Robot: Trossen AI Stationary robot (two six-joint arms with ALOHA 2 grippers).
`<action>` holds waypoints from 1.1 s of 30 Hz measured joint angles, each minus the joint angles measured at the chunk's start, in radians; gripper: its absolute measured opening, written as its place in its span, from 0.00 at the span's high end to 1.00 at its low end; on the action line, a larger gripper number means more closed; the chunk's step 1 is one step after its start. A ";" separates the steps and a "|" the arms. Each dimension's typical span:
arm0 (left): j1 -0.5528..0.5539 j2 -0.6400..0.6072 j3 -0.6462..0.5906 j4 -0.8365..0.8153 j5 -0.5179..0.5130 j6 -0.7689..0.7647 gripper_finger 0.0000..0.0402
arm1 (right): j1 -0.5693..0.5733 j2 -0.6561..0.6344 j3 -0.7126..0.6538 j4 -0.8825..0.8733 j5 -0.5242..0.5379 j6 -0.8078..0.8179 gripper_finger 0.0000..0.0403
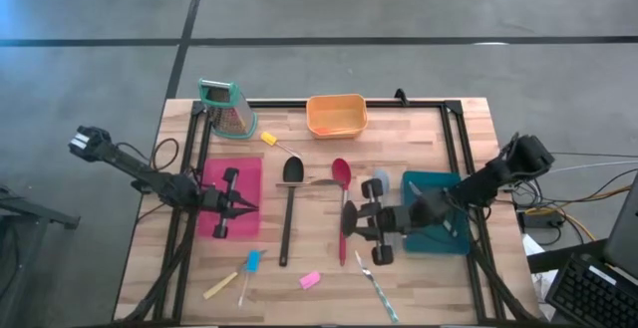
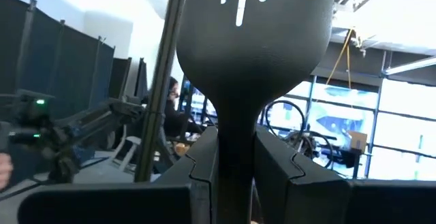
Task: Pick & Place Kitchen Items
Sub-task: Put the right black serving spoon into the pink bin
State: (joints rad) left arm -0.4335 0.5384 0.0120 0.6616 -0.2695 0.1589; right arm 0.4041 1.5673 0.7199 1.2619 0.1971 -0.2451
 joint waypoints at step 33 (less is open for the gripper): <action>0.067 0.831 0.684 0.019 0.018 0.142 0.70 | -0.073 0.039 0.056 -0.025 -0.131 0.077 0.87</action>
State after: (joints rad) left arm -0.3669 1.3698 0.6956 0.6806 -0.2514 0.3004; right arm 0.3309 1.6058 0.7761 1.2373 0.0666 -0.1680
